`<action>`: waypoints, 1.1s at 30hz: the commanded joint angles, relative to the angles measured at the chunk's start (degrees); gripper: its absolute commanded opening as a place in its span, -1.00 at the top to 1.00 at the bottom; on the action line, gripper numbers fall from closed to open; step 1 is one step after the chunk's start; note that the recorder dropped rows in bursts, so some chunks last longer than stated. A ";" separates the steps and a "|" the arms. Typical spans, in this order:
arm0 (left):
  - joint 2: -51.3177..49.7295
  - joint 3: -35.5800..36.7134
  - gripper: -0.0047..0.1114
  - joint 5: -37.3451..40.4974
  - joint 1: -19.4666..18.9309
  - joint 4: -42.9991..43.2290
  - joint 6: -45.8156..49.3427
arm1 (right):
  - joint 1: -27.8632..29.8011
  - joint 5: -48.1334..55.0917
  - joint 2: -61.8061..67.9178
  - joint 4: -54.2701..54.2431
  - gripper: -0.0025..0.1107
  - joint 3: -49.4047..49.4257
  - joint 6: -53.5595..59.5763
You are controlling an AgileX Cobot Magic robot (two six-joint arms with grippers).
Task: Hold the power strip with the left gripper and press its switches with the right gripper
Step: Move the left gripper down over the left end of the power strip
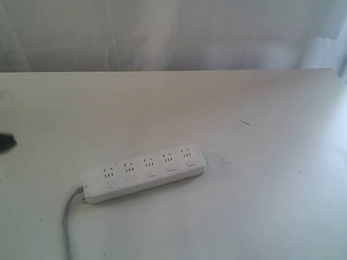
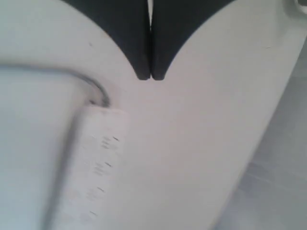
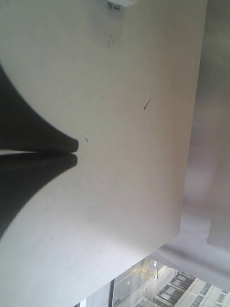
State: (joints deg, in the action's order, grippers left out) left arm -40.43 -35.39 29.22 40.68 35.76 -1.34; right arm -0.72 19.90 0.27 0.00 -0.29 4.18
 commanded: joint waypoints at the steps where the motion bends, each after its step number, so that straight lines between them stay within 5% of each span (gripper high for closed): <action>1: -5.23 -3.64 0.92 15.32 9.92 -4.37 10.90 | 0.07 -0.18 -0.27 0.34 0.96 0.29 0.09; 7: -11.85 -9.58 0.92 23.15 12.04 -5.36 13.53 | 0.07 -0.18 -0.27 0.34 0.96 0.29 0.09; 19: -21.55 -14.01 0.92 15.15 11.94 -11.30 20.87 | 0.07 -0.18 -0.27 0.34 0.96 0.29 0.09; 22: -24.32 -14.01 0.92 13.15 6.11 -13.53 21.02 | 0.07 -0.18 -0.27 0.34 0.96 0.29 0.09; 29: -33.54 -21.33 0.92 14.86 -8.91 -34.42 36.31 | 0.07 -0.18 -0.27 0.34 0.96 0.29 0.09; 33: -39.36 -25.39 0.92 16.75 -11.38 -34.70 37.57 | 0.07 -0.18 -0.27 0.34 0.96 0.29 0.09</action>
State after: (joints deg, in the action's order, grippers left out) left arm -76.20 -58.44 43.43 30.75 2.48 34.58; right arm -0.72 19.90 0.27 0.00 -0.29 4.18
